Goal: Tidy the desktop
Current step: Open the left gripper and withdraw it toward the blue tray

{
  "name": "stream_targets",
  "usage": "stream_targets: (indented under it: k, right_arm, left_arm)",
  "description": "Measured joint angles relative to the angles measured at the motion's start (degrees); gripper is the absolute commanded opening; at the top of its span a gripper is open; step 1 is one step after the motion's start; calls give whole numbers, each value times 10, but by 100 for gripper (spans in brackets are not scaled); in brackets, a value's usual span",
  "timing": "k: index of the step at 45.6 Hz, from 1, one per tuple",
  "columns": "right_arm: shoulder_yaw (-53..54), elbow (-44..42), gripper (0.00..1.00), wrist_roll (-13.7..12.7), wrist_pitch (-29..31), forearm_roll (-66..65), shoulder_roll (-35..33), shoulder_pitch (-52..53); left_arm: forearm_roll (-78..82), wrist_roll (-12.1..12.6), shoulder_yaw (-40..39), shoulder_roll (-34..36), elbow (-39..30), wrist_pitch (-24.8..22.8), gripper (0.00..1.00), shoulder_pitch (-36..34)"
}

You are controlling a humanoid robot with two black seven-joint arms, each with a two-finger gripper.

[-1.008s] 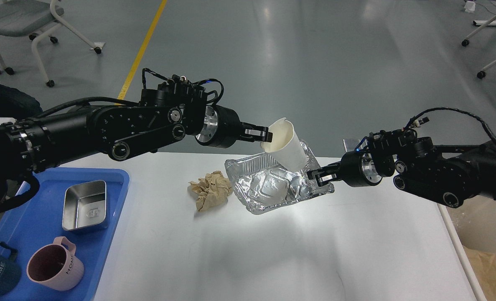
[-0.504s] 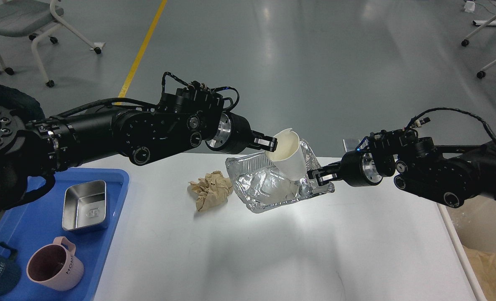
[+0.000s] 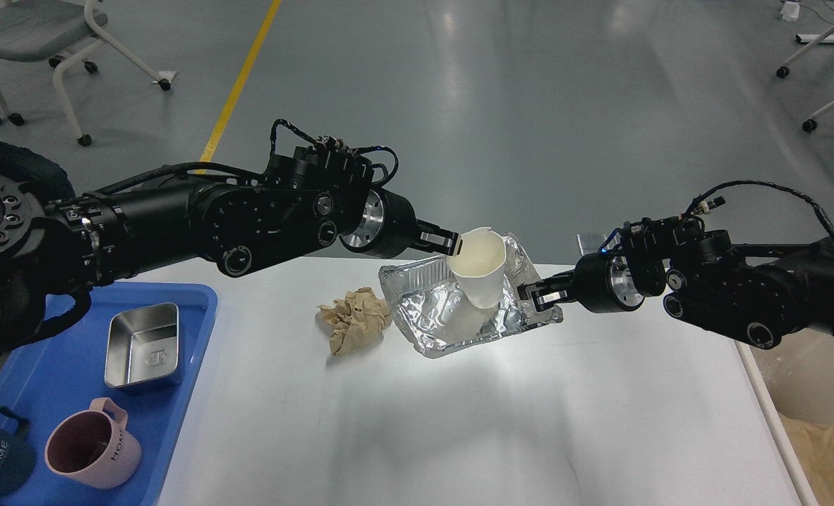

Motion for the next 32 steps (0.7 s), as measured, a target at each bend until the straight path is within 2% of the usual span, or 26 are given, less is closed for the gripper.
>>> stream_targets:
  k: [5, 17, 32]
  right_arm:
    - [1, 0, 0, 0, 0, 0, 0, -1]
    - [0, 0, 0, 1, 0, 0, -5, -4]
    - [0, 1, 0, 1, 0, 1, -19, -5]
  left_arm:
    - [-2, -5, -6, -2, 0, 4, 91, 3]
    - [-23, -9, -47, 6, -1, 4, 92, 0]
    - [-88, -9, -130, 144, -18, 4, 93, 8]
